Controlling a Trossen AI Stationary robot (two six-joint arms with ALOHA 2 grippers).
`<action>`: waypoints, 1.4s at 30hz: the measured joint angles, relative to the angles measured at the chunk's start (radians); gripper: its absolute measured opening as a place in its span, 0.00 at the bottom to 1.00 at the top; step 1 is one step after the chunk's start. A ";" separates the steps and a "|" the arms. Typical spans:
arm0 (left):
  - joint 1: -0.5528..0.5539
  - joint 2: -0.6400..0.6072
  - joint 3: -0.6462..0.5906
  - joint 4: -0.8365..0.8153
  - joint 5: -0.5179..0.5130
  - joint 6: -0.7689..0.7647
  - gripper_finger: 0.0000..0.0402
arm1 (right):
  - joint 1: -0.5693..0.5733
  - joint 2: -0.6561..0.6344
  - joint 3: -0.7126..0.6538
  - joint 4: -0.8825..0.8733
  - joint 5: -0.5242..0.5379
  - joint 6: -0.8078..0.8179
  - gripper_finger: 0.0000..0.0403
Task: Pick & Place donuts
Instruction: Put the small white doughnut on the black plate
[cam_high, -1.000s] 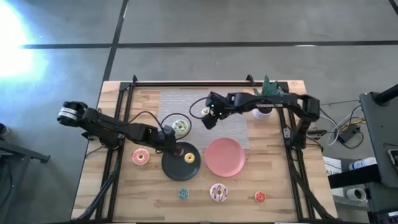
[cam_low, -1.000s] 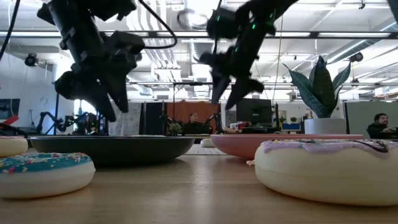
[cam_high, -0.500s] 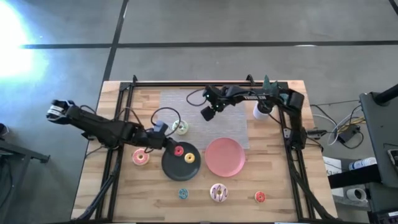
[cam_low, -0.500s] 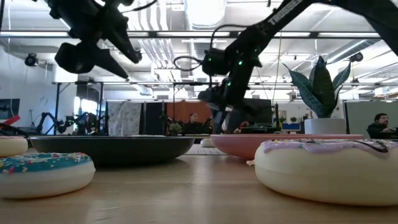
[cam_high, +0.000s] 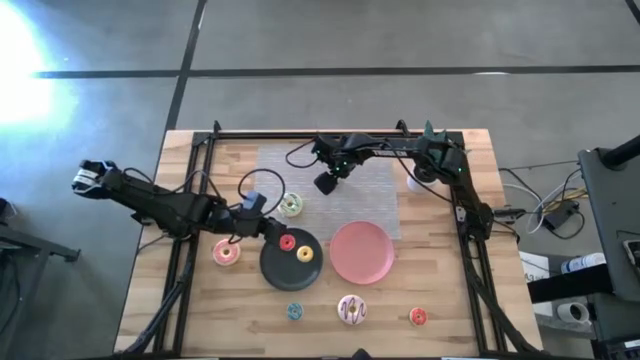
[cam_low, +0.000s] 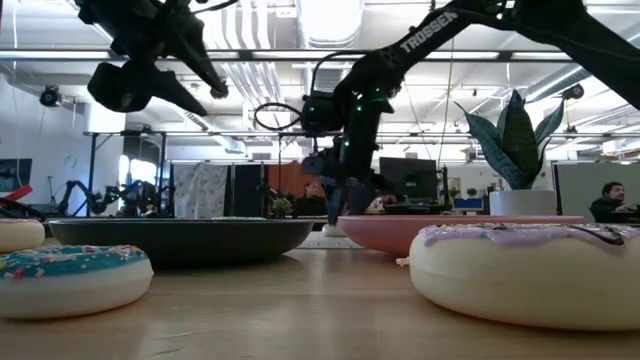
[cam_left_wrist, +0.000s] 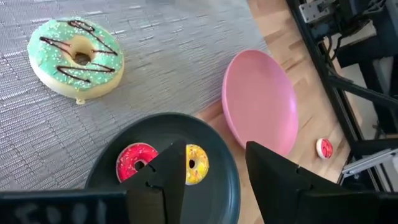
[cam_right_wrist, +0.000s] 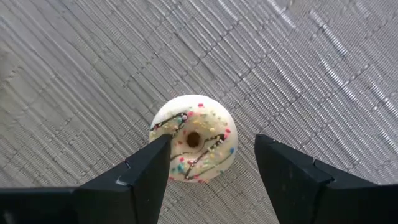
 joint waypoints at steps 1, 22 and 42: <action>-0.001 0.000 0.000 -0.001 0.000 0.000 0.35 | 0.000 -0.004 0.000 0.001 0.001 -0.006 0.55; -0.001 0.000 -0.002 -0.040 -0.002 0.025 0.35 | -0.016 0.038 -0.001 0.004 -0.049 -0.019 0.25; -0.017 -0.032 -0.002 -0.238 0.003 0.011 0.35 | 0.189 -0.102 0.064 -0.015 -0.140 -0.038 0.03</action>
